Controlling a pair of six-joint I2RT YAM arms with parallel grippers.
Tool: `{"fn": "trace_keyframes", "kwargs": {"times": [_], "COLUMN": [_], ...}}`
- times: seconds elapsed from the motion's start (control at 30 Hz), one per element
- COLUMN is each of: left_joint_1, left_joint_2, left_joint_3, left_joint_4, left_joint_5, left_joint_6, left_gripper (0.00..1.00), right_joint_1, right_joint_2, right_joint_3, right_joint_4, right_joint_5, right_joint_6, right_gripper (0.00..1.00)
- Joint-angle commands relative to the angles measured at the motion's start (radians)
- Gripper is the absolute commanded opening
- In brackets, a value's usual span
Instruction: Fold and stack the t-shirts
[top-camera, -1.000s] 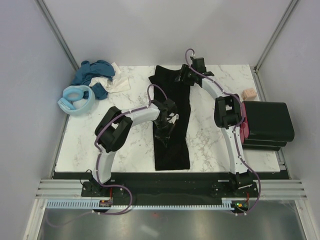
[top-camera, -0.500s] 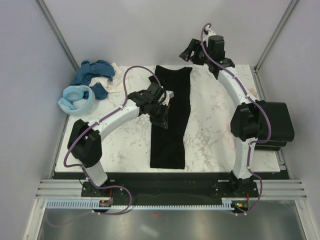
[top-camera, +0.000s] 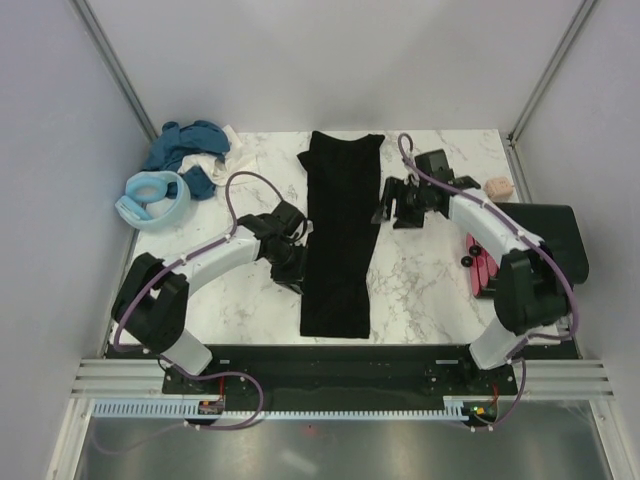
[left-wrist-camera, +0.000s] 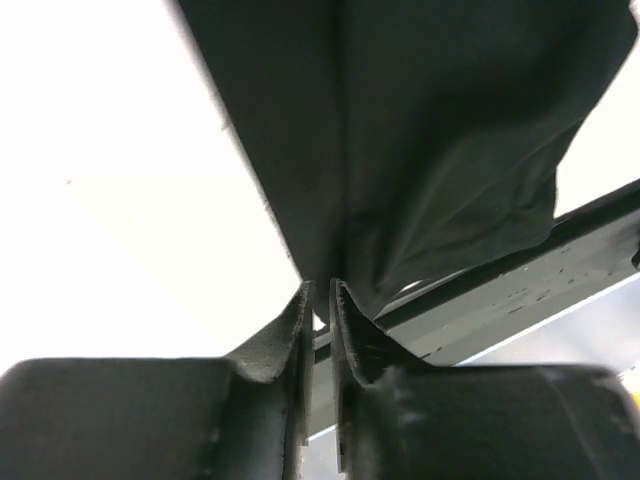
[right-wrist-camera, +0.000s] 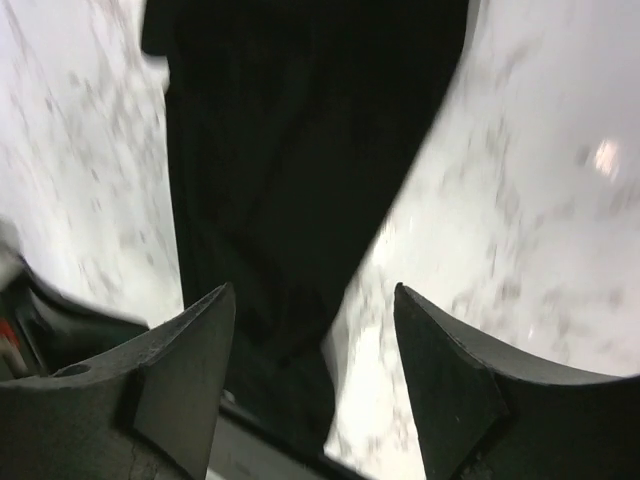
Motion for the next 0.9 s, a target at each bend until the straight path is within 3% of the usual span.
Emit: {"fn": "trace_keyframes", "kwargs": {"times": [0.0,0.17,0.37,0.5,0.87], "left_joint_1": [0.036,0.088,0.122,0.122,0.122], "left_joint_2": [-0.091,-0.066,-0.013,-0.029,-0.070], "left_joint_3": [-0.041,-0.089,-0.135,-0.150,-0.271], "left_joint_4": [0.052,0.104,0.141,0.152,0.184], "left_joint_5": [0.044,0.171,0.257,0.262,0.268], "left_joint_6": [-0.051,-0.066,-0.098,-0.108,-0.128], "left_gripper": [0.26,0.36,0.38,0.38,0.38], "right_joint_1": [0.014,0.035,0.138,0.253,0.293], "right_joint_2": [-0.270,-0.346,-0.375,-0.326,-0.173], "right_joint_3": [-0.203,-0.372,-0.508,-0.525,-0.536], "right_joint_4": [-0.109,-0.161,-0.139,-0.117,0.053], "right_joint_5": [-0.035,-0.108,-0.150,-0.107,-0.050], "right_joint_6": [-0.068,-0.080,-0.048,-0.022,-0.025], "right_gripper": [0.73,0.73,0.72,0.72,0.73]}}
